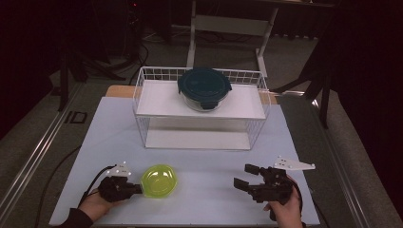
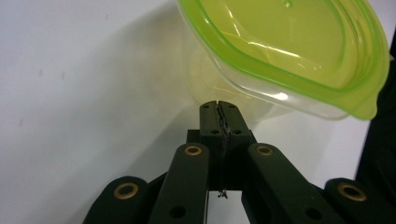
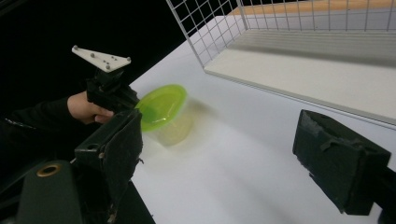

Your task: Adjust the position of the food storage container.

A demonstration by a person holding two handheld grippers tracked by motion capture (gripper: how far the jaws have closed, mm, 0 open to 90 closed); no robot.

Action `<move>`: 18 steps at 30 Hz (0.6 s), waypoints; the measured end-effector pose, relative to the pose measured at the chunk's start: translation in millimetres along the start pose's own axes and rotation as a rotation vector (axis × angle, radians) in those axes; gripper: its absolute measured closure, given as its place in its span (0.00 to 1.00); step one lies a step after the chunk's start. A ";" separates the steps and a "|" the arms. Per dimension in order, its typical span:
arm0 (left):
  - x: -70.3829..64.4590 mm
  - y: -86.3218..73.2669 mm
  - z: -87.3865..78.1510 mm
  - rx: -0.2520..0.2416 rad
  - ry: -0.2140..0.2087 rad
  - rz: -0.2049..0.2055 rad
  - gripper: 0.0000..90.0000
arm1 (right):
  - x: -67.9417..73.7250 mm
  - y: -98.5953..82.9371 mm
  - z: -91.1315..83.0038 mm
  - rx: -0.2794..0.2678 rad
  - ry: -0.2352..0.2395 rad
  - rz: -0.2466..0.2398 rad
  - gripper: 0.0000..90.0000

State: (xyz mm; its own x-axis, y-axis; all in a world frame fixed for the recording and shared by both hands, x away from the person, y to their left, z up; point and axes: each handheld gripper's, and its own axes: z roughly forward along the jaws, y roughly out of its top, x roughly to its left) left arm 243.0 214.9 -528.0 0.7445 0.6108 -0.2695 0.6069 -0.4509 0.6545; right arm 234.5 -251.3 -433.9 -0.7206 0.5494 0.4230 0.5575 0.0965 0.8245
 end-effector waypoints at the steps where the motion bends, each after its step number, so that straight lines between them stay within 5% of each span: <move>1: 0.1 2.3 2.8 -0.007 0.000 -0.006 0.99 | -0.3 -0.2 -0.3 0.001 0.000 0.001 0.17; 6: -1.2 9.8 11.8 -0.006 -0.001 -0.006 0.99 | -1.1 -1.6 -0.8 0.004 -0.005 -0.001 0.17; 12: -0.6 7.5 1.9 -0.036 -0.003 -0.038 0.99 | -1.7 -2.3 -3.1 0.002 -0.010 -0.001 0.17; 18: -3.6 10.9 6.0 -0.040 -0.042 -0.052 0.99 | -1.3 -2.9 -1.6 0.009 -0.008 -0.003 0.17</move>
State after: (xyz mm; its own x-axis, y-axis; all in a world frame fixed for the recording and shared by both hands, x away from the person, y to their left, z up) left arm 248.7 203.9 -524.1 0.7240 0.6042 -0.3329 0.6340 -0.3925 0.6664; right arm 233.2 -253.6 -436.3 -0.7189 0.5556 0.4178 0.5593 0.1055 0.8222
